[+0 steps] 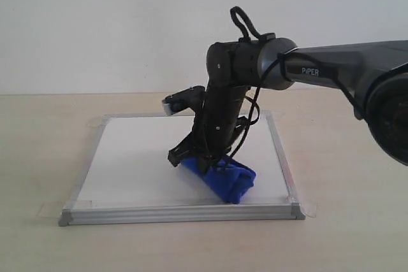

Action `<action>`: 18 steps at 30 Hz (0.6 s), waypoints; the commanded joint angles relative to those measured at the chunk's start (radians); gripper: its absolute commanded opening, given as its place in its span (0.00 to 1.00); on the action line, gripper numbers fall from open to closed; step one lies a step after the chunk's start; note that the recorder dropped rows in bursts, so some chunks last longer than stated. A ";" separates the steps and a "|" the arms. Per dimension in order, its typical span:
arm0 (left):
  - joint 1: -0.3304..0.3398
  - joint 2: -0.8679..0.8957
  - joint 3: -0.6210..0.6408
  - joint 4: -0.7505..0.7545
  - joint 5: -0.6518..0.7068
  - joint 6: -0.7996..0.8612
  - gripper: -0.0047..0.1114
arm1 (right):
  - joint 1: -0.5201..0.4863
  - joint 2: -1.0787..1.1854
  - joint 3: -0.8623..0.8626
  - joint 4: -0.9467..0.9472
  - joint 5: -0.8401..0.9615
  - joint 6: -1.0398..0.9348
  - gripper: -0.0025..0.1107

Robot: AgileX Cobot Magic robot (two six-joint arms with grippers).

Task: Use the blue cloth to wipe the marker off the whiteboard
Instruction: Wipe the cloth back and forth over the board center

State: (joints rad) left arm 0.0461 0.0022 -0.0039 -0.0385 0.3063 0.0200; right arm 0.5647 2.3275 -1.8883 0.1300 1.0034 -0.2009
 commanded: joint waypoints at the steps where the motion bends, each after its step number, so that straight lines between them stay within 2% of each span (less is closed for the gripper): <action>1: 0.002 -0.002 0.004 -0.002 0.001 -0.005 0.07 | 0.008 -0.003 -0.009 -0.294 0.105 -0.034 0.02; 2: 0.002 -0.002 0.004 -0.002 0.001 -0.005 0.07 | 0.010 -0.003 -0.008 -0.430 0.153 0.034 0.02; 3: 0.002 -0.002 0.004 -0.002 0.001 -0.005 0.07 | 0.003 -0.003 -0.008 -0.568 0.150 0.283 0.02; 4: 0.002 -0.002 0.004 -0.002 0.001 -0.005 0.07 | 0.003 -0.007 -0.008 -0.540 0.147 0.273 0.02; 5: 0.002 -0.002 0.004 -0.002 0.001 -0.005 0.07 | 0.003 -0.011 -0.008 -0.395 0.159 -0.048 0.02; 6: 0.002 -0.002 0.004 -0.002 0.001 -0.005 0.07 | 0.003 -0.011 -0.008 -0.317 0.152 -0.099 0.02; 7: 0.002 -0.002 0.004 -0.002 0.001 -0.005 0.07 | -0.007 -0.011 -0.008 -0.327 0.058 0.130 0.02; 8: 0.002 -0.002 0.004 -0.002 0.001 -0.005 0.07 | -0.005 -0.011 -0.008 -0.267 0.016 0.148 0.02; 10: 0.002 -0.002 0.004 -0.002 0.001 -0.005 0.07 | 0.025 -0.011 -0.008 -0.185 0.057 -0.228 0.02; 11: 0.002 -0.002 0.004 -0.002 0.001 -0.005 0.07 | 0.036 -0.012 -0.008 -0.227 0.070 -0.245 0.02; 13: 0.002 -0.002 0.004 -0.002 0.001 -0.005 0.07 | 0.038 -0.012 -0.008 -0.300 -0.044 0.137 0.02; 14: 0.002 -0.002 0.004 -0.002 0.001 -0.005 0.07 | 0.038 -0.012 -0.008 -0.246 -0.075 0.151 0.02; 16: 0.002 -0.002 0.004 -0.002 0.001 -0.005 0.07 | 0.053 -0.012 -0.008 -0.141 -0.044 -0.176 0.02; 17: 0.002 -0.002 0.004 -0.002 0.001 -0.005 0.07 | 0.056 -0.012 -0.008 -0.140 -0.049 -0.143 0.02; 18: 0.002 -0.002 0.004 -0.002 0.001 -0.005 0.07 | 0.056 -0.012 -0.008 -0.140 -0.078 0.018 0.02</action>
State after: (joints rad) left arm 0.0461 0.0022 -0.0039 -0.0385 0.3063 0.0200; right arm 0.6101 2.3298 -1.8943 -0.0563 0.9640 -0.2742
